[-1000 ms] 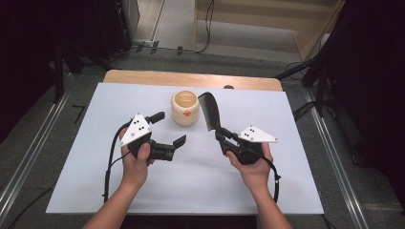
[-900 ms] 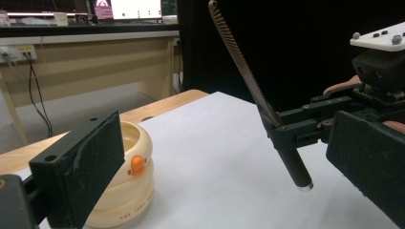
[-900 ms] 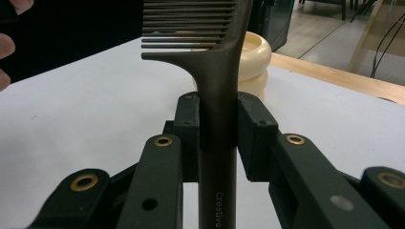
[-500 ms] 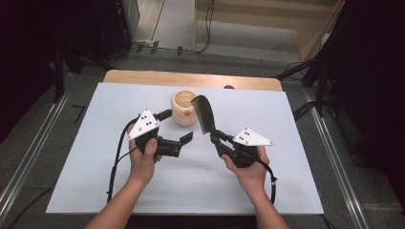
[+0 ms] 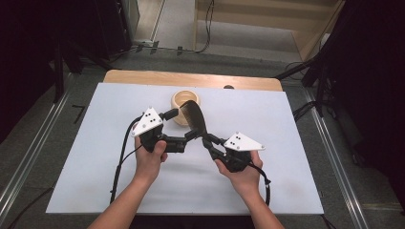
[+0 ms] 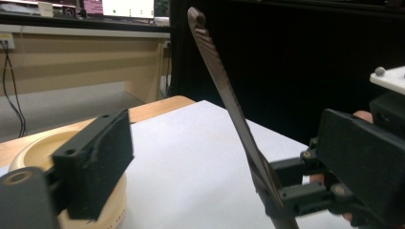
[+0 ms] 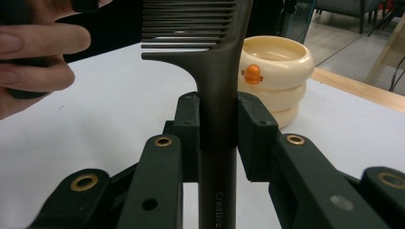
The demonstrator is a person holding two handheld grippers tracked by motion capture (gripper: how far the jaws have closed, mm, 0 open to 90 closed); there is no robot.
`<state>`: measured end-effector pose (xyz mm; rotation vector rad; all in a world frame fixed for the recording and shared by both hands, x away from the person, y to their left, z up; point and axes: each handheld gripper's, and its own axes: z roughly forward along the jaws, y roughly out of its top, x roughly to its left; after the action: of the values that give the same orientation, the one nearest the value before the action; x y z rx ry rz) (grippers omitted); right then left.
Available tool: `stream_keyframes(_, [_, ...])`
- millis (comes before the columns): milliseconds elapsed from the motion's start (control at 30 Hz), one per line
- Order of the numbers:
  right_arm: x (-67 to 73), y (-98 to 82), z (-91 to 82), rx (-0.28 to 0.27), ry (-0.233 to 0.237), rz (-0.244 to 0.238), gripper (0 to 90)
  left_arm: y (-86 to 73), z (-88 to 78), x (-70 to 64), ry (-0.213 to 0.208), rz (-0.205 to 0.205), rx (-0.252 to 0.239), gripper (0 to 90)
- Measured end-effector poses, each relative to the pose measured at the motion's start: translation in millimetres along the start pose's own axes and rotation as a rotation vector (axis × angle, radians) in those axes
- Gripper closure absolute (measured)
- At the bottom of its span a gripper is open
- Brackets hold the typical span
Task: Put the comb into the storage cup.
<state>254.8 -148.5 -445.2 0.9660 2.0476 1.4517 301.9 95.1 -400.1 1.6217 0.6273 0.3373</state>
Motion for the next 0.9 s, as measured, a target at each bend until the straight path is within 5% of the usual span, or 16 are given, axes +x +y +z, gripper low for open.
stream_keyframes(400, [13.0, 0.3, 4.2, -0.006, 0.001, -0.037, 70.2, -0.7, 8.7, -0.3, 0.004, -0.08, 0.047, 20.3])
stream_keyframes(900, [21.5, -3.1, 9.1, -0.003, -0.027, -0.084, 70.2, 1.8, 7.5, 3.1, -0.047, -0.155, 0.039, 59.4])
